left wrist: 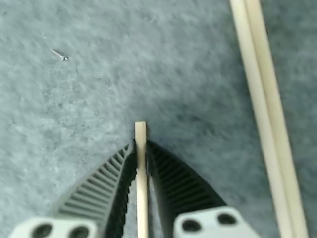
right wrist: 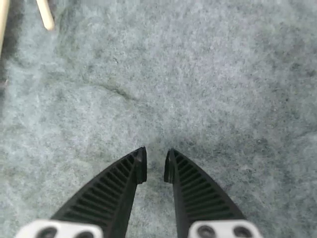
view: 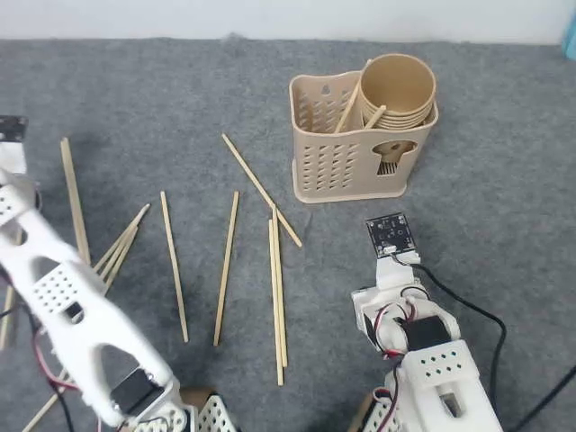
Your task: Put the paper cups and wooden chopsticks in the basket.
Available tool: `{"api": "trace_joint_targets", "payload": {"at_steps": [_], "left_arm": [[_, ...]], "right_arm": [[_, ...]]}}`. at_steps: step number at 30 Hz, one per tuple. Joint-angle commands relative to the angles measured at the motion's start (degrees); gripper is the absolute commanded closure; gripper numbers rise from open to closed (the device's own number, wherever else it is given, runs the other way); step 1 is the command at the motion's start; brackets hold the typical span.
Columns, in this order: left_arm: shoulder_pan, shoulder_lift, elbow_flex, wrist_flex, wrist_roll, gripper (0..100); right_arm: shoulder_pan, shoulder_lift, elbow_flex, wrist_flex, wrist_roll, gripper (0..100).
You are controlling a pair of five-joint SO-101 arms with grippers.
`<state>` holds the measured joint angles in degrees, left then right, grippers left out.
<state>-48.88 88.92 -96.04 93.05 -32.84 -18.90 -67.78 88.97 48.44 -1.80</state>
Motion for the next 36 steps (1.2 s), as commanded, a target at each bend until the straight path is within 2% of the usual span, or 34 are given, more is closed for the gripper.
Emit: {"api": "trace_joint_targets", "payload": {"at_steps": [1, 14, 26, 32, 36], "left_arm": [[-0.4, -1.7, -0.1, 6.9, 2.0, 99], [-2.6, -25.4, 0.3, 7.6, 15.2, 99], [3.8, -40.5, 0.2, 7.7, 29.7, 99], [8.9, -48.0, 0.3, 7.8, 31.3, 99], [9.8, -50.5, 0.3, 7.8, 31.3, 99]], "right_arm": [[0.7, -0.8, -0.5, -1.3, -0.7, 92.6], [0.7, -0.8, -0.5, -1.3, -0.7, 92.6], [0.7, -0.8, -0.6, -1.4, -0.7, 92.6], [0.7, -0.8, -0.6, -1.4, -0.7, 92.6], [0.7, -0.8, -0.5, -1.4, -0.7, 92.6]]}}
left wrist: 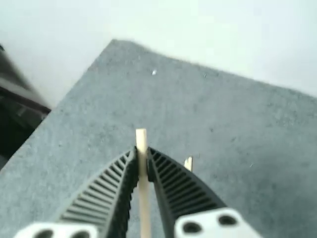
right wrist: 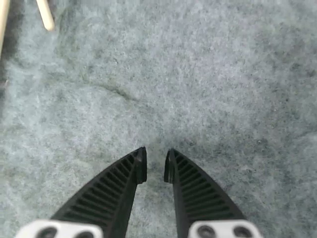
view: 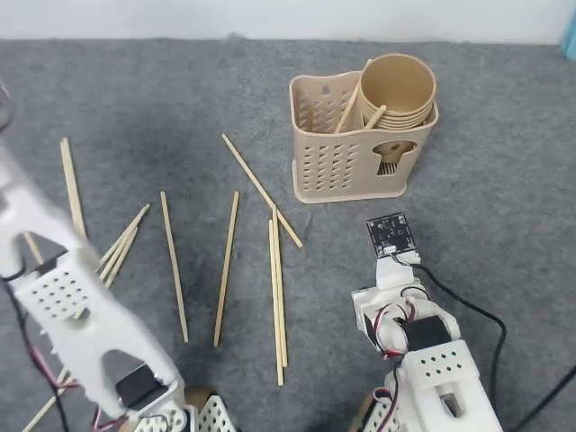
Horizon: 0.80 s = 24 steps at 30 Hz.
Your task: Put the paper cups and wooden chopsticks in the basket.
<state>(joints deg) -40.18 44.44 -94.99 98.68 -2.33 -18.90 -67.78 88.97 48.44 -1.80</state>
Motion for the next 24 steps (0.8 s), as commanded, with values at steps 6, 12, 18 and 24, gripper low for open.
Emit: {"api": "trace_joint_targets", "payload": {"at_steps": [6, 12, 18, 24], "left_arm": [[1.2, -11.6, 6.5, 2.5, 0.7, 99], [4.3, -33.1, 38.5, 2.0, 0.1, 99], [13.9, -53.2, 66.2, -11.1, 0.4, 99], [23.8, -68.2, 80.6, -26.6, 9.7, 99]], "right_arm": [[0.7, -0.8, -0.2, -3.3, -0.6, 92.6], [0.7, -0.8, -0.2, -3.4, -0.6, 92.6], [0.7, -0.8, -0.2, -3.1, -0.6, 92.6], [0.7, -0.8, 0.7, -3.6, -0.6, 92.6]]}}
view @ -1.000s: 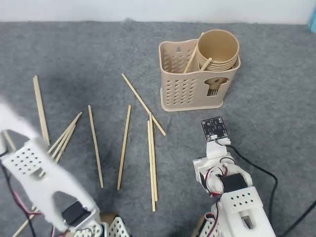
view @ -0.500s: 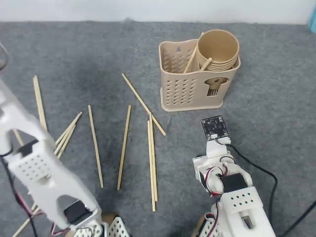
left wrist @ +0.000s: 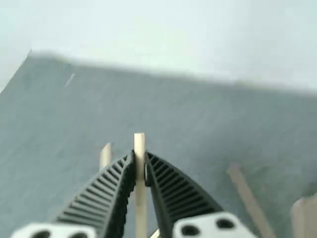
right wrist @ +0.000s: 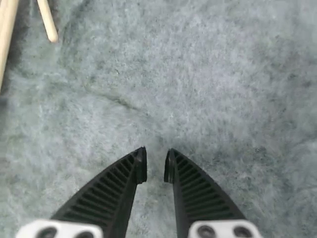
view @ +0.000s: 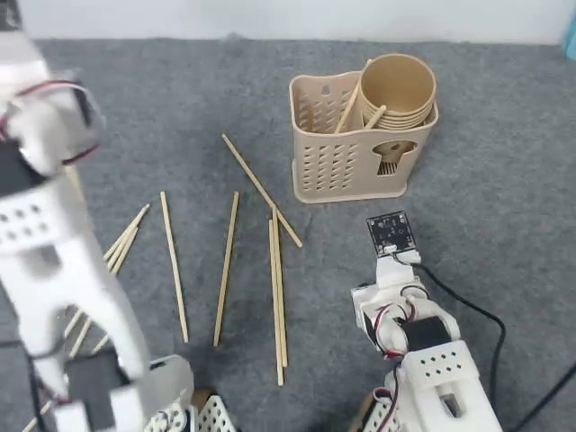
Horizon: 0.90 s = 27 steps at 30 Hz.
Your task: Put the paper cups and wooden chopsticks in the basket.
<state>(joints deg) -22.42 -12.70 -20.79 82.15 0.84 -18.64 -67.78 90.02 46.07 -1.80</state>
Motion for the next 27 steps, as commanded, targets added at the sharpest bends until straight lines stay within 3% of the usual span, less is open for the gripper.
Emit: {"api": "trace_joint_targets", "payload": {"at_steps": [1, 5, 10, 19, 27], "left_arm": [[7.7, -12.8, 7.4, -12.2, 8.3, 99], [15.9, -17.2, 10.2, -21.7, 12.4, 99], [25.3, -17.4, 12.1, -36.2, 12.7, 99], [39.7, -16.8, 34.2, -88.0, 12.6, 99], [41.1, -1.1, 29.3, -95.2, 12.7, 99]], "right_arm": [[0.5, -0.8, -0.4, -1.3, -0.6, 92.6], [0.5, -0.8, -0.4, -1.3, -0.6, 92.6], [0.5, -0.8, -0.4, -1.3, -0.6, 92.6], [0.5, -0.8, -0.2, -1.3, -0.5, 92.6], [0.5, -0.8, -0.1, -1.1, 3.6, 92.6]]}}
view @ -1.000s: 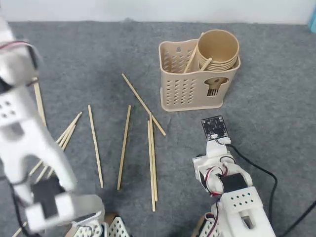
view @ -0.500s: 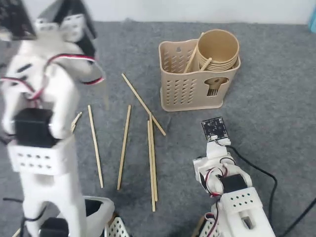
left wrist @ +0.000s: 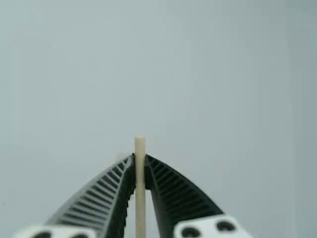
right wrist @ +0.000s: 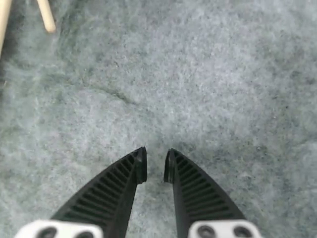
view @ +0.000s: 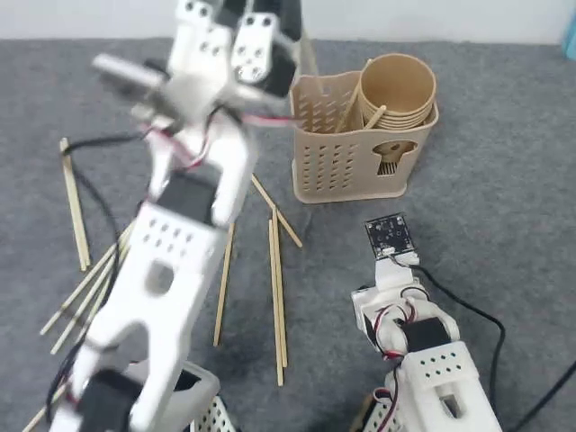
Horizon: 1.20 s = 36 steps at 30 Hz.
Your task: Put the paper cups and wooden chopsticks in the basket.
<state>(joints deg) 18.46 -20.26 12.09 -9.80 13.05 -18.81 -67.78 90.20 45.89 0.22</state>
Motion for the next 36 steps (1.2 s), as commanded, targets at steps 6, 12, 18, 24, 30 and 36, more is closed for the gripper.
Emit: {"api": "trace_joint_targets", "payload": {"at_steps": [6, 12, 18, 24, 30, 36], "left_arm": [[2.3, 8.2, -0.8, -3.0, 0.5, 99], [0.7, 8.1, 8.1, -3.2, 0.5, 99], [0.3, 8.0, 14.8, -3.3, 0.5, 98], [0.3, 5.1, 15.7, -1.5, 4.2, 84], [0.2, -3.6, 13.5, 12.2, 6.1, 81], [-9.6, -18.5, 13.4, 23.1, 6.2, 81]], "right_arm": [[0.7, -0.8, -0.3, -1.1, 1.8, 92.6], [0.7, -0.8, -0.3, -1.1, 1.9, 92.6], [0.7, -0.8, -0.3, -1.1, 1.9, 92.6], [0.7, -0.8, -0.3, -1.1, 1.9, 92.6], [0.7, -0.8, -0.3, -1.1, 1.9, 92.6], [0.7, -0.8, -0.3, -1.1, 1.9, 92.6]]}}
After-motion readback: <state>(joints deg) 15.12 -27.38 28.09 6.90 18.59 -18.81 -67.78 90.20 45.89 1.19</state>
